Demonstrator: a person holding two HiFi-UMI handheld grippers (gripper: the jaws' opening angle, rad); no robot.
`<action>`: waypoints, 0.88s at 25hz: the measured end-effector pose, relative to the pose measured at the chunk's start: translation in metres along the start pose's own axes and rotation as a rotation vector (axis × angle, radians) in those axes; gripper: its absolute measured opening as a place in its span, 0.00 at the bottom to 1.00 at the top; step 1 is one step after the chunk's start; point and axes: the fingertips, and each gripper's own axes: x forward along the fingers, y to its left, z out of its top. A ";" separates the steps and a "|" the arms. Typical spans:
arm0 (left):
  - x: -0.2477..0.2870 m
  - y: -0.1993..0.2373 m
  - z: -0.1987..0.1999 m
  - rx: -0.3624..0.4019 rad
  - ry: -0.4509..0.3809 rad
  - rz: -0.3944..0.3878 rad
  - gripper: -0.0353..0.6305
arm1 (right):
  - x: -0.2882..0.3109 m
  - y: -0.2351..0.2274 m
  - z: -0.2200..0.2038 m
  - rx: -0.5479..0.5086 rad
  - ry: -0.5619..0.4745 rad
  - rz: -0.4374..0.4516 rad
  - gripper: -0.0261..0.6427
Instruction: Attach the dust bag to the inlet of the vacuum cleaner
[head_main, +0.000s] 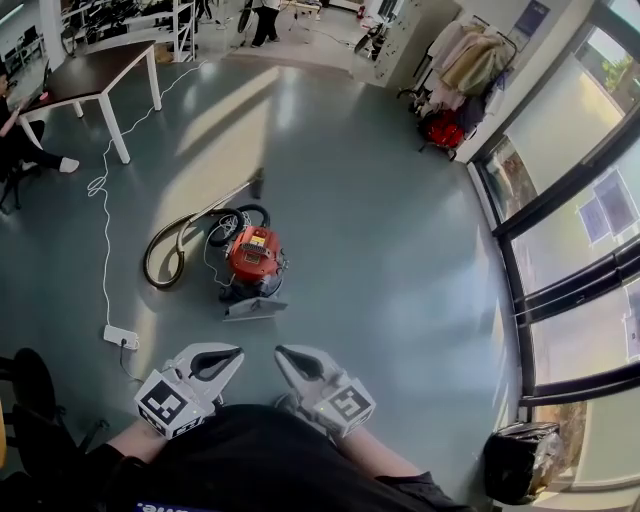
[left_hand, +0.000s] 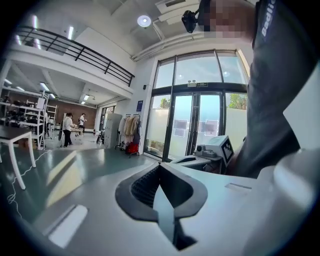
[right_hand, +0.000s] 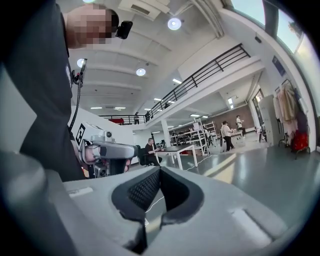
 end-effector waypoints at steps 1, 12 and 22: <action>0.002 -0.002 0.001 0.006 0.002 -0.001 0.07 | -0.002 0.002 0.003 -0.002 -0.012 -0.001 0.03; 0.001 -0.019 -0.005 0.041 0.028 -0.039 0.07 | -0.009 0.023 0.016 -0.048 -0.027 0.004 0.03; -0.011 -0.023 -0.013 0.046 0.015 -0.031 0.07 | -0.008 0.031 0.009 -0.060 -0.002 -0.005 0.03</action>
